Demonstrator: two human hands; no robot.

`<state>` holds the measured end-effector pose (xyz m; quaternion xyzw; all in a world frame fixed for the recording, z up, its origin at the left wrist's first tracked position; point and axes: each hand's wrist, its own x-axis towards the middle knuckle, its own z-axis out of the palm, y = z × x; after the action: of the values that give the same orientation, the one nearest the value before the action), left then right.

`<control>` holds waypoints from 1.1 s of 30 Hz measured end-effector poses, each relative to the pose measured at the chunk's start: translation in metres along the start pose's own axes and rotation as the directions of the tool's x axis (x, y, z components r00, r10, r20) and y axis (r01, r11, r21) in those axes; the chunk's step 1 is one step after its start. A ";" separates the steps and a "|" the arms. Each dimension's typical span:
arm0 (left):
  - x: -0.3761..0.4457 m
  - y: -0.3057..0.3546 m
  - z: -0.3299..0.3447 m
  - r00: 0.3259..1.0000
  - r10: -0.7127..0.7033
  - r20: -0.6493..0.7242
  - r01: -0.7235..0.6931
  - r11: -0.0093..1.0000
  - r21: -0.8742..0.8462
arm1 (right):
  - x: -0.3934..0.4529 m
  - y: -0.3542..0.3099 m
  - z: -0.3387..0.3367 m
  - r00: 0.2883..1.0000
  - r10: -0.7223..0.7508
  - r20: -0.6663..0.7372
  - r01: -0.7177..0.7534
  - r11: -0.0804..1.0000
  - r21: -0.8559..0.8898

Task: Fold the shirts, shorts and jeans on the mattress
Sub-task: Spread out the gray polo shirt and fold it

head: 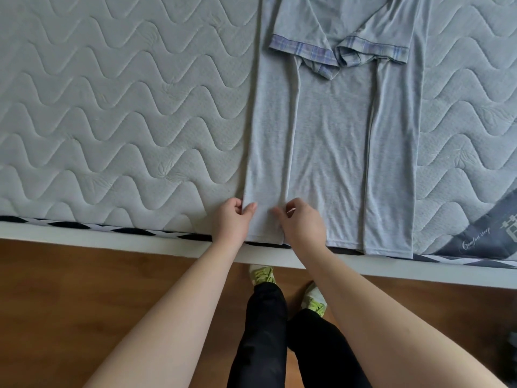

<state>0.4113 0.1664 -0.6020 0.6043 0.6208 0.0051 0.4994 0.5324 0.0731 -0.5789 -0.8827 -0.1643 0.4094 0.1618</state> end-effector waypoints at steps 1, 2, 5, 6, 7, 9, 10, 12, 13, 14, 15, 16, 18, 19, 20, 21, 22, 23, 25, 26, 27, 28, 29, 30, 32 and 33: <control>-0.004 -0.002 0.000 1.000 0.000 0.004 0.000 1.000 0.022 | -0.001 0.001 0.000 0.999 -0.013 0.042 0.016 0.998 -0.054; -0.008 -0.004 0.000 1.000 0.000 0.015 0.000 0.999 0.041 | -0.001 0.002 0.000 0.996 -0.020 0.082 0.028 0.995 -0.096; -0.014 -0.009 -0.003 0.999 0.017 0.045 -0.024 0.989 0.146 | 0.001 0.007 -0.002 0.990 0.007 0.139 0.004 0.996 -0.084; -0.015 -0.010 -0.003 0.999 0.029 0.037 -0.035 0.980 0.196 | 0.000 0.009 -0.002 0.990 0.017 0.139 -0.007 0.998 -0.068; -0.015 -0.011 -0.004 0.999 0.042 0.022 -0.046 0.970 0.241 | -0.003 0.012 -0.001 0.991 0.010 0.130 0.000 0.997 -0.074; -0.017 -0.009 -0.004 0.998 0.067 -0.001 -0.063 0.954 0.294 | -0.011 0.017 0.003 0.996 -0.041 0.076 0.053 0.987 -0.154; -0.018 -0.008 -0.005 0.998 0.070 -0.001 -0.066 0.953 0.295 | -0.016 0.020 0.005 0.997 -0.063 0.035 0.069 0.979 -0.190; -0.023 -0.006 -0.005 0.999 0.041 -0.006 -0.039 0.968 0.248 | -0.024 0.025 0.004 0.994 -0.101 -0.051 0.090 0.977 -0.192; -0.028 -0.005 -0.005 0.999 0.029 -0.019 -0.024 0.975 0.220 | -0.027 0.030 0.000 0.986 -0.134 -0.095 0.116 0.978 -0.176; -0.033 -0.007 -0.005 0.999 0.034 -0.034 -0.027 0.980 0.199 | -0.030 0.039 -0.006 0.972 -0.186 -0.145 0.162 0.973 -0.165; -0.038 -0.009 -0.005 0.997 0.061 -0.047 -0.052 0.983 0.176 | -0.033 0.051 -0.014 0.946 -0.251 -0.204 0.220 0.962 -0.163; -0.045 -0.013 -0.005 0.994 0.100 -0.052 -0.091 0.985 0.144 | -0.036 0.066 -0.023 0.914 -0.304 -0.269 0.264 0.949 -0.175; -0.056 -0.023 -0.005 0.987 0.159 -0.029 -0.157 0.986 0.053 | -0.039 0.103 -0.043 0.866 -0.285 -0.410 0.224 0.956 -0.190; -0.060 -0.027 -0.005 0.987 0.163 -0.001 -0.163 0.987 -0.004 | -0.039 0.121 -0.054 0.856 -0.205 -0.474 0.148 0.977 -0.156; -0.062 -0.031 -0.005 0.987 0.156 0.033 -0.154 0.986 -0.059 | -0.038 0.139 -0.065 0.852 -0.105 -0.512 0.068 0.994 -0.089; -0.063 -0.033 -0.006 0.987 0.146 0.069 -0.138 0.985 -0.102 | -0.036 0.154 -0.075 0.856 -0.014 -0.517 0.008 1.000 -0.015; -0.063 -0.034 -0.007 0.985 0.137 0.101 -0.124 0.984 -0.125 | -0.035 0.168 -0.083 0.872 0.033 -0.488 -0.023 0.999 0.028; -0.063 -0.034 -0.009 0.983 0.131 0.129 -0.114 0.984 -0.135 | -0.034 0.179 -0.090 0.899 0.028 -0.436 -0.019 1.000 0.024; -0.062 -0.035 -0.013 0.977 0.128 0.170 -0.103 0.984 -0.147 | -0.030 0.195 -0.101 0.955 -0.036 -0.296 0.037 0.999 -0.003; -0.060 -0.035 -0.014 0.974 0.127 0.190 -0.098 0.983 -0.153 | -0.029 0.198 -0.108 0.970 -0.045 -0.237 0.055 0.998 0.036; -0.058 -0.035 -0.015 0.969 0.122 0.213 -0.089 0.984 -0.157 | -0.028 0.198 -0.114 0.980 -0.031 -0.194 0.053 0.993 0.108; -0.057 -0.034 -0.016 0.966 0.115 0.233 -0.080 0.985 -0.156 | -0.027 0.196 -0.119 0.986 -0.004 -0.164 0.037 0.979 0.199; -0.055 -0.033 -0.016 0.964 0.109 0.244 -0.075 0.986 -0.146 | -0.026 0.194 -0.124 0.990 0.032 -0.137 0.008 0.961 0.277; -0.054 -0.031 -0.017 0.963 0.103 0.248 -0.073 0.989 -0.130 | -0.025 0.194 -0.127 0.992 0.054 -0.115 -0.014 0.946 0.325; -0.054 -0.028 -0.020 0.961 0.100 0.258 -0.076 0.992 -0.101 | -0.025 0.191 -0.131 0.996 0.034 -0.087 -0.004 0.945 0.328; -0.055 -0.027 -0.021 0.955 0.103 0.277 -0.080 0.992 -0.094 | -0.026 0.191 -0.132 0.997 0.008 -0.081 0.017 0.954 0.301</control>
<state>0.3652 0.1302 -0.5746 0.6059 0.5143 -0.0321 0.6061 0.6490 -0.1285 -0.5606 -0.8634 -0.0951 0.3928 0.3020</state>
